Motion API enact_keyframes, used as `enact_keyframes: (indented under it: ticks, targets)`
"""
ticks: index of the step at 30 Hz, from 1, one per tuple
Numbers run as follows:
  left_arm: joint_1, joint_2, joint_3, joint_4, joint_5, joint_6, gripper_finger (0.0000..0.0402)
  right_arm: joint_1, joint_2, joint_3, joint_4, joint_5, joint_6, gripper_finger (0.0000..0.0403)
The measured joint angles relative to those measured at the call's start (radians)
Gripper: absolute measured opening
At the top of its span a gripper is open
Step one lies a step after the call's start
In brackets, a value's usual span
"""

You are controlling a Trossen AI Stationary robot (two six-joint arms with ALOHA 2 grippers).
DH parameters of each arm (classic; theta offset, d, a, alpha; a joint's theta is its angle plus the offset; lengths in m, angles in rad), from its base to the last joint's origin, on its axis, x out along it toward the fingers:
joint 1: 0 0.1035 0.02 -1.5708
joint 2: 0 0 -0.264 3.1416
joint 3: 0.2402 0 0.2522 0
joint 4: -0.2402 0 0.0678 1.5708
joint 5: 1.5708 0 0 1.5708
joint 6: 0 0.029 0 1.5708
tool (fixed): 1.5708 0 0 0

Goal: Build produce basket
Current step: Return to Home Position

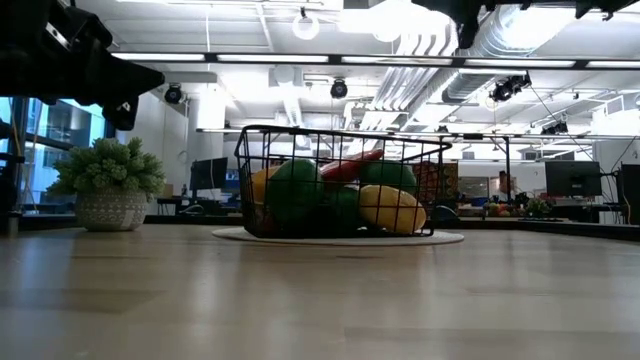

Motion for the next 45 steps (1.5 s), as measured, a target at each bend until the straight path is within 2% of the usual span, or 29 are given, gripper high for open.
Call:
enact_keyframes:
  ticks: [3, 7, 9, 12, 16, 21, 28, 35, 40, 45]
  targets:
    - [0.0, 0.0, 0.0, 0.0, 0.0, 0.0, 0.0001, 0.0, -0.056, 0.0, -0.107, -0.001, 0.0, 0.0153]
    - [0.0, 0.0, 0.0, 0.0, 0.0, 0.0, 0.0003, -0.001, -0.144, 0.0, -0.246, 0.0, -0.045, 0.0039]
    - [0.0, 0.0, 0.0, 0.0, 0.0, 0.0, 0.0003, -0.001, -0.199, -0.011, -0.29, 0.0, -0.062, 0.0012]
    - [0.0, 0.0, 0.0, 0.0, 0.0, 0.0, 0.0003, -0.001, -0.305, -0.069, -0.274, -0.007, -0.052, 0.0024]
    - [0.0, 0.0, 0.0, 0.0, 0.0, 0.0, 0.0003, -0.001, -0.471, -0.194, -0.239, -0.007, -0.019, 0.0004]
    - [0.0, 0.0, 0.0, 0.0, 0.0, 0.0, 0.0003, -0.001, -0.655, -0.333, -0.216, -0.007, 0.015, 0.0002]
    - [0.0, 0.0, 0.0, 0.0, 0.0, 0.0, 0.0003, -0.001, -0.841, -0.43, -0.222, -0.008, 0.0, 0.0001]
    - [0.0, 0.0, 0.0, 0.0, -0.003, 0.0, 0.0003, -0.001, -0.844, -0.505, -0.165, -0.015, -0.058, 0.0]
    - [0.0, 0.0, 0.0, 0.001, -0.004, 0.0, 0.0003, -0.001, -0.848, -0.607, -0.001, -0.041, -0.083, 0.0]
    - [0.0, 0.0, 0.0, 0.001, -0.004, 0.0, 0.0003, -0.001, -0.847, -0.61, -0.099, -0.039, -0.147, 0.0]
